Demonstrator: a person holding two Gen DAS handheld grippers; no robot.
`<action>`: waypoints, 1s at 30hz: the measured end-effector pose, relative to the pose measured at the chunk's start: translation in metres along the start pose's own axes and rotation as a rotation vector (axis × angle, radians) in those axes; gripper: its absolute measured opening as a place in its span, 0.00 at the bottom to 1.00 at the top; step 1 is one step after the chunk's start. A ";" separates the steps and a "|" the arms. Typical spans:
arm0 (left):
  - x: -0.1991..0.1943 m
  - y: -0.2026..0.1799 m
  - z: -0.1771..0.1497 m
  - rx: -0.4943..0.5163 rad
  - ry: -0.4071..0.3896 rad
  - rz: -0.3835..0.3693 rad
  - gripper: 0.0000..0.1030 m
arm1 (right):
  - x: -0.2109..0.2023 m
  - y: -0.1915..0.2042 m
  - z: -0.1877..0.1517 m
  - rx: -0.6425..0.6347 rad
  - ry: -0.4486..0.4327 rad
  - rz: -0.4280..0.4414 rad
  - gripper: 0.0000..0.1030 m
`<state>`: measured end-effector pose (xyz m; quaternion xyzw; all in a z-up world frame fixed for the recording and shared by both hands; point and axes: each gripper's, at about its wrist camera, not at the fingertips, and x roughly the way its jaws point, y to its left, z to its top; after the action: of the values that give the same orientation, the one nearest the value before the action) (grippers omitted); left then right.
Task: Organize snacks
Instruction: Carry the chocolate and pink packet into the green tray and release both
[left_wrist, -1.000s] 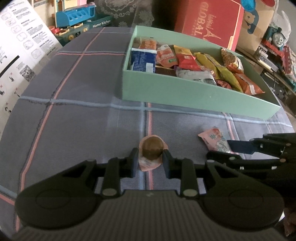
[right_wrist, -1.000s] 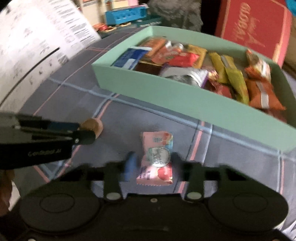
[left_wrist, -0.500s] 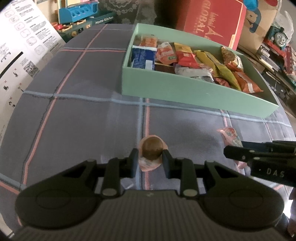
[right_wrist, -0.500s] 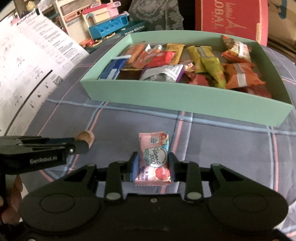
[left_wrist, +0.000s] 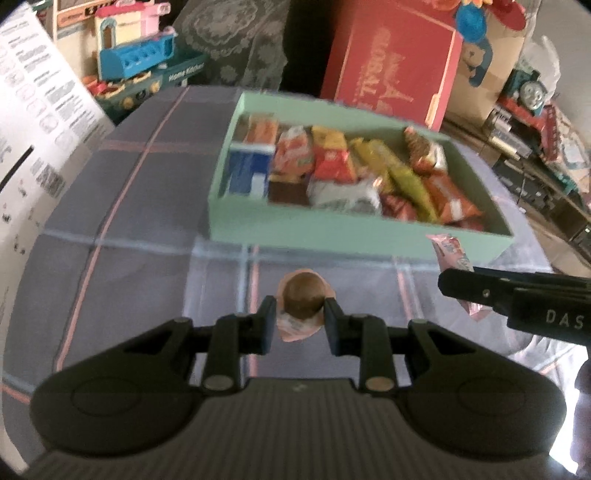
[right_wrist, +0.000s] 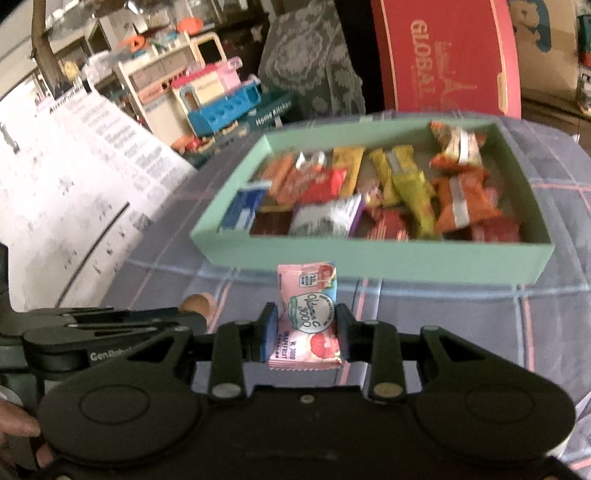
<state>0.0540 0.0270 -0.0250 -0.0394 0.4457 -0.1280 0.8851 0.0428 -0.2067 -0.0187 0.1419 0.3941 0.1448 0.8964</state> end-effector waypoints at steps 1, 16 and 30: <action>-0.001 -0.002 0.005 0.003 -0.007 -0.004 0.26 | -0.002 -0.002 0.005 0.002 -0.011 -0.002 0.32; 0.057 -0.056 0.135 0.125 -0.045 -0.047 0.26 | 0.022 -0.078 0.111 0.085 -0.093 -0.085 0.32; 0.155 -0.079 0.195 0.142 0.027 -0.042 0.26 | 0.100 -0.125 0.172 0.108 -0.064 -0.138 0.32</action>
<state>0.2833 -0.0989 -0.0142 0.0158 0.4463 -0.1784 0.8768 0.2542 -0.3081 -0.0193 0.1671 0.3812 0.0567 0.9075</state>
